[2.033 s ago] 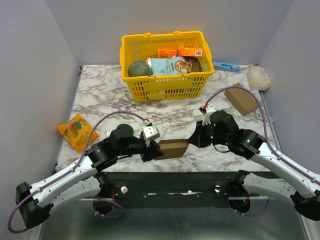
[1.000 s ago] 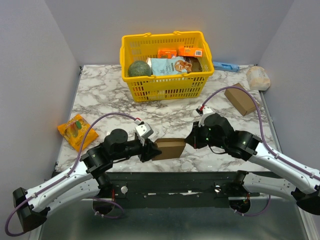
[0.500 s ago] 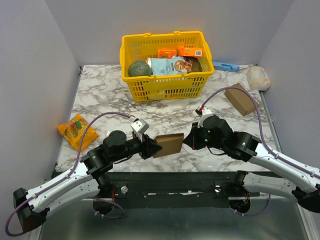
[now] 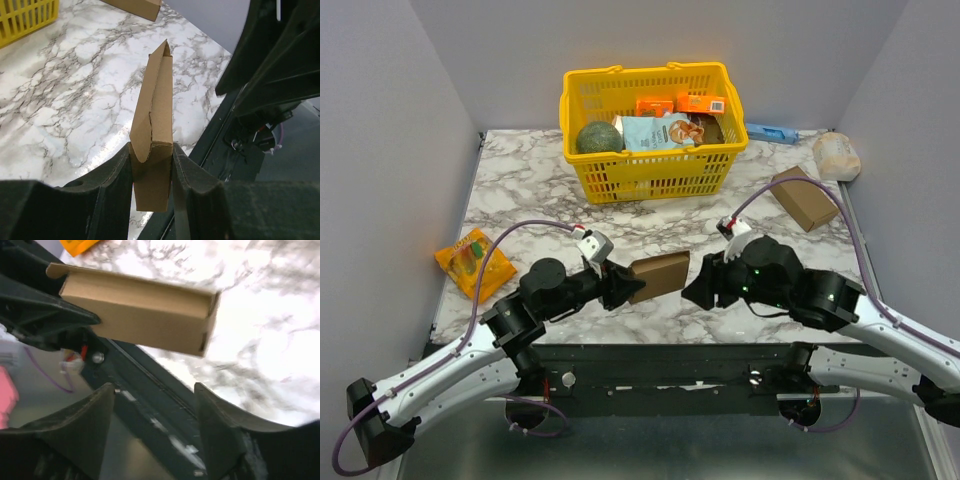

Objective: Fold the paper box

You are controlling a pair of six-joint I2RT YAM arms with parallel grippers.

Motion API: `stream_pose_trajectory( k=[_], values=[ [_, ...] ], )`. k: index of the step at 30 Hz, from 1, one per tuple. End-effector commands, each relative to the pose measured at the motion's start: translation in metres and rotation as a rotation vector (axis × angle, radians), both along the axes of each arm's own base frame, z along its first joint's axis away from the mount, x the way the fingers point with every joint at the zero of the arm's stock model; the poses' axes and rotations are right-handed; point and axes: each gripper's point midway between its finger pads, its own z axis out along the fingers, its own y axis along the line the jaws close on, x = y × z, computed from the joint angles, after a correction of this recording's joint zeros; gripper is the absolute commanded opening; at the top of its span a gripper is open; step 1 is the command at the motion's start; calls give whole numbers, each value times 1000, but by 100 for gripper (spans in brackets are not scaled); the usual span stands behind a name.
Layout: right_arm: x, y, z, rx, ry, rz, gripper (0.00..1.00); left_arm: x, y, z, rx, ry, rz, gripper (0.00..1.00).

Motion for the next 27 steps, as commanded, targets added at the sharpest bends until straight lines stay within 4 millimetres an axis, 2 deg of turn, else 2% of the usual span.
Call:
stream_pose_trajectory(
  k=[1,3,4,5,6,7,9,11,13,16,22,27],
  values=[
    [7,-36,24,-19,-114,-81,88,-25,-6,25,-31,-118,-186,2],
    [3,-35,30,6,-137,-51,95,-32,-6,28,-48,-122,-251,2],
    [-5,-29,31,7,-161,39,96,-33,-7,33,-67,-130,-268,2],
    [-9,-25,26,22,-181,82,99,-27,-5,34,-76,-125,-264,2],
    [-13,-23,22,29,-191,116,100,-35,-5,37,-100,-100,-320,2],
    [-16,-21,19,30,-213,154,100,-35,-5,45,-132,-118,-341,2],
    [-21,-22,12,66,-241,182,100,-28,0,46,-149,-101,-338,2],
    [-23,-22,13,99,-288,199,100,-31,1,50,-162,-101,-364,2],
    [-25,-27,4,108,-320,206,100,-35,2,55,-177,-103,-391,2],
    [-26,-24,-2,134,-369,237,100,-41,-2,59,-202,-88,-449,2],
    [-26,-15,18,243,-494,261,100,-50,-4,61,-215,-53,-515,4],
    [-28,-5,35,293,-540,300,93,-51,-5,58,-212,-39,-527,4]
  ],
)
